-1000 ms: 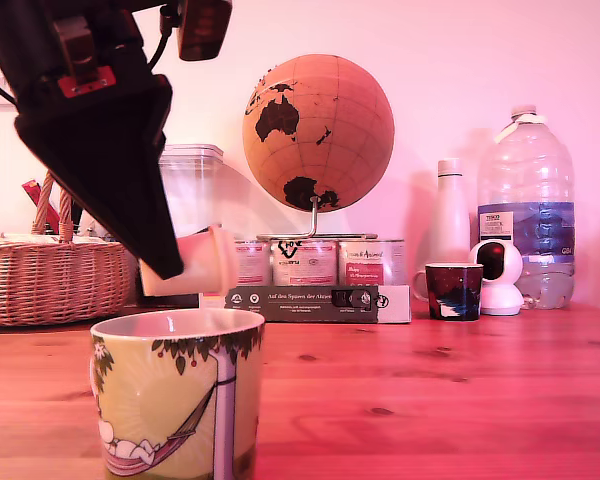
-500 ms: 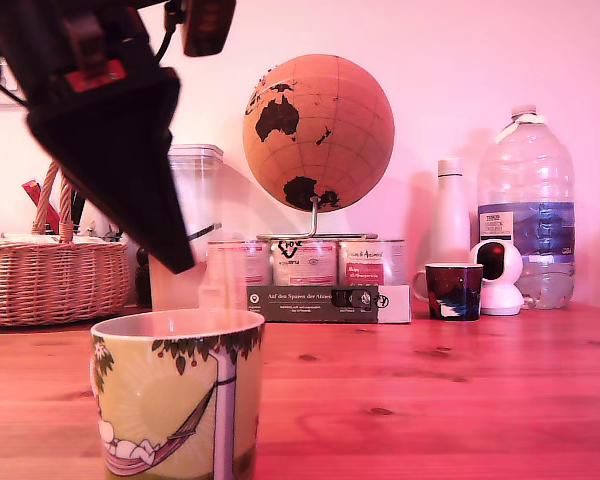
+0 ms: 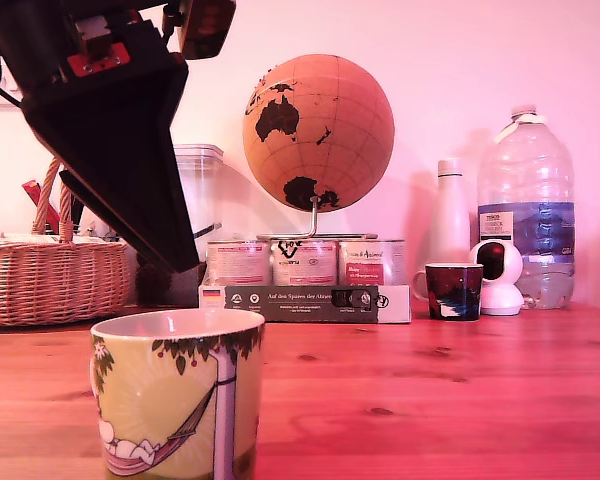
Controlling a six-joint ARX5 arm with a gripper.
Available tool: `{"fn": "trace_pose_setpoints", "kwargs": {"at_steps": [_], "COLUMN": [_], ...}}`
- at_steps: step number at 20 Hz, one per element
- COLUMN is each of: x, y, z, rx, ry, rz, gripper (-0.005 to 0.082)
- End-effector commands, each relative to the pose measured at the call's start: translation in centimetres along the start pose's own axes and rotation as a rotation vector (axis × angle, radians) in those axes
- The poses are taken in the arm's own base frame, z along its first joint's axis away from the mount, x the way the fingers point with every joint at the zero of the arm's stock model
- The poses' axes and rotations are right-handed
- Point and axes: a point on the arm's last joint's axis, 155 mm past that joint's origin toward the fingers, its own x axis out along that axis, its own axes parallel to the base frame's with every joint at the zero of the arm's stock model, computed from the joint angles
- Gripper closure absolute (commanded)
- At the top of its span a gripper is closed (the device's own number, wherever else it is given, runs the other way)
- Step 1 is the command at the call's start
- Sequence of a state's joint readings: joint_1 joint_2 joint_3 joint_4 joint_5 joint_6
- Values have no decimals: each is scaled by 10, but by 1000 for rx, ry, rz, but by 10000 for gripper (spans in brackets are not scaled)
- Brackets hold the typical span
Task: Pick up the coffee capsules on the table and drop them inside the coffee cup
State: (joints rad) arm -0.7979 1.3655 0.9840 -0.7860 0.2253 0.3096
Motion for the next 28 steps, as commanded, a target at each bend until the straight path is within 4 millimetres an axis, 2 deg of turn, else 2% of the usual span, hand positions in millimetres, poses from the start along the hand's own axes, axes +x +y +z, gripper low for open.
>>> {"fn": "trace_pose_setpoints", "kwargs": {"at_steps": [1, 3, 6, 10, 13, 18, 25, 26, 28], "x": [-1, -4, -11, -25, -40, -59, -61, -61, -60], "y": [-1, -1, -2, 3, 15, 40, 73, 78, 86], "z": [3, 6, 11, 28, 46, 64, 71, 71, 71], "rx": [-3, -1, -9, 13, -30, -85, -95, -175, -195], "ry": [-8, -19, -49, -142, -243, -377, -550, -584, -633], "rz": [-1, 2, 4, 37, 66, 134, 233, 225, 244], "gripper": [265, 433, 785, 789, 789, 789, 789, 789, 789]}}
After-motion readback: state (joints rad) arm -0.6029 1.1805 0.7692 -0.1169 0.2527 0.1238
